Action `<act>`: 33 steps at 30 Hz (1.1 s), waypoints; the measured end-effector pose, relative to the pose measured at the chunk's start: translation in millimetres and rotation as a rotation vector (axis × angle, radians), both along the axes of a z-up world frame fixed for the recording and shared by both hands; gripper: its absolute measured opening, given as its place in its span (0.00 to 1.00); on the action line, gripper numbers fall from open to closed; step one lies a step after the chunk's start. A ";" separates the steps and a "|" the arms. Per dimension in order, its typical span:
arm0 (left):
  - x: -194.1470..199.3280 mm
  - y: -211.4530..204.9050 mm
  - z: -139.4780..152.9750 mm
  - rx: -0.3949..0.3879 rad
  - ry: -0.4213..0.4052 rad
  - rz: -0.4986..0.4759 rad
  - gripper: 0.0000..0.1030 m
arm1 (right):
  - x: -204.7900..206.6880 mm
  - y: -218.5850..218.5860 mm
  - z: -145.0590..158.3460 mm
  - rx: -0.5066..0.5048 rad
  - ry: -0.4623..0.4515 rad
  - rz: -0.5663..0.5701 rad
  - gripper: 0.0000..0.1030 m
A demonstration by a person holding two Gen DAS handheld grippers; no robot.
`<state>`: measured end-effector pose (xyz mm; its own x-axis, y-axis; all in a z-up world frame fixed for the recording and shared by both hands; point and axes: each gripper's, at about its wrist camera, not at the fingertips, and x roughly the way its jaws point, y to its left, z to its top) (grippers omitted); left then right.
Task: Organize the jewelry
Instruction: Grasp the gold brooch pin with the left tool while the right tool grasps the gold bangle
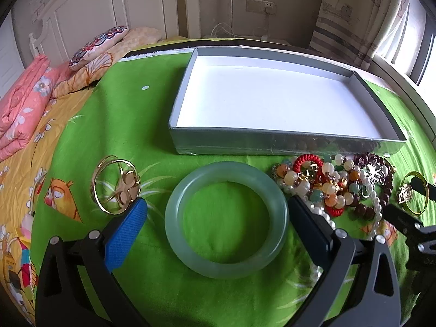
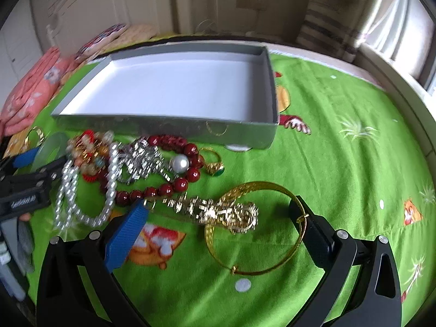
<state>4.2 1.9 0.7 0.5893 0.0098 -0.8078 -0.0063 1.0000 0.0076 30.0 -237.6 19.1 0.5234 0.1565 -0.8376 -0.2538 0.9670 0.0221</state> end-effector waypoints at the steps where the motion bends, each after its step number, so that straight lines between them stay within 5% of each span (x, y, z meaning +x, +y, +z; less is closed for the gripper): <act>1: 0.6 -0.2 -0.1 0.001 0.002 -0.002 0.98 | -4.4 -0.5 -0.5 -0.006 -0.003 0.011 0.96; 10: -0.5 -0.9 -1.0 0.001 0.007 -0.025 0.98 | -22.2 3.8 7.5 0.017 -0.075 0.210 0.95; 13: -2.2 -1.1 -0.6 0.001 0.013 -0.042 0.98 | -23.6 5.4 9.4 0.036 -0.050 0.266 0.75; 17: -11.6 1.2 -0.2 -0.008 0.013 -0.092 0.98 | -33.2 0.7 13.3 0.063 0.000 0.353 0.74; 26: -26.6 14.5 5.9 -0.121 -0.029 -0.112 0.98 | -35.4 -14.4 16.3 0.087 -0.040 0.272 0.74; 28: -35.3 17.8 11.3 -0.134 -0.073 -0.104 0.98 | -31.1 -21.1 17.4 0.135 -0.026 0.240 0.73; 33: -64.5 13.8 23.3 -0.108 -0.157 -0.120 0.97 | -28.7 -45.0 23.8 0.340 -0.016 0.138 0.55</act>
<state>-60.3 15.7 24.1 0.6998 -0.1497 -0.6984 0.1205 0.9885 -0.0911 1.3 -282.6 42.9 0.4902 0.4947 -0.7177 -0.3841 0.8617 0.3316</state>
